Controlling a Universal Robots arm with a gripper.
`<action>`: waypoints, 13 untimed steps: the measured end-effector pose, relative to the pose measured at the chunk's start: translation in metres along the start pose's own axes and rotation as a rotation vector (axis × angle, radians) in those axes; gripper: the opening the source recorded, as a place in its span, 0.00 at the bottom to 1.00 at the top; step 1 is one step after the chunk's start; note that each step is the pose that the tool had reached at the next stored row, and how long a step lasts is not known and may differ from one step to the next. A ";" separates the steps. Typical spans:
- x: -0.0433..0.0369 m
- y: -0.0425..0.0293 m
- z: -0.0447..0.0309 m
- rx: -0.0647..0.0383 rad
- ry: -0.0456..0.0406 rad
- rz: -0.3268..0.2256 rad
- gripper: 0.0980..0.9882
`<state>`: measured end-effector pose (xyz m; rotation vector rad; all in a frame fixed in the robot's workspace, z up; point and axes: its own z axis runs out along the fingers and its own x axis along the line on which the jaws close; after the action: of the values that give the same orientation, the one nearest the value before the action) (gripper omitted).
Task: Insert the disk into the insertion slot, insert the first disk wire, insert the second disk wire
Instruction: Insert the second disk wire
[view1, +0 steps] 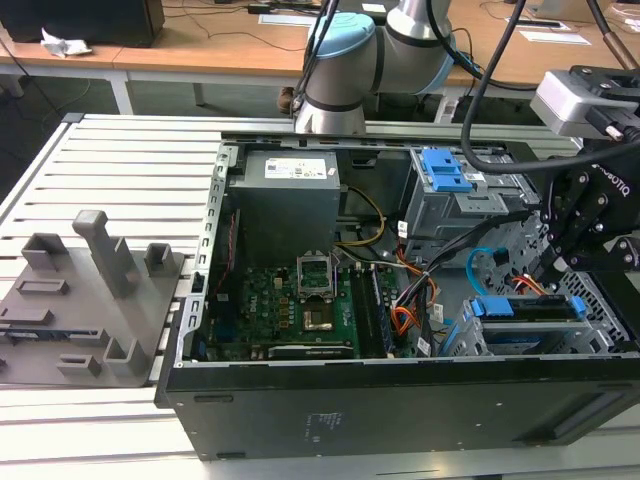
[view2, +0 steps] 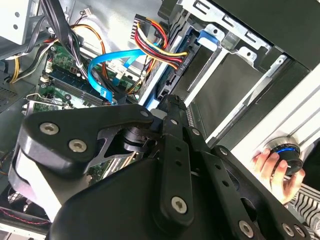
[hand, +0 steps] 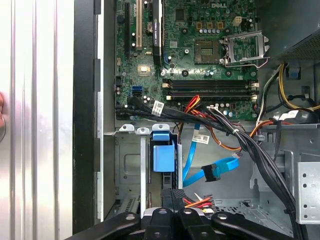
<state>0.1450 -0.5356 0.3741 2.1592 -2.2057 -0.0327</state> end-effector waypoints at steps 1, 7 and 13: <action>0.0000 0.0000 0.0000 0.000 0.0000 0.000 0.01; 0.0000 0.0002 0.0000 0.000 -0.0001 0.000 0.22; -0.0097 0.0005 -0.0002 0.000 0.0000 0.000 0.30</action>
<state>0.1448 -0.5259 0.3741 2.1592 -2.2057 -0.0327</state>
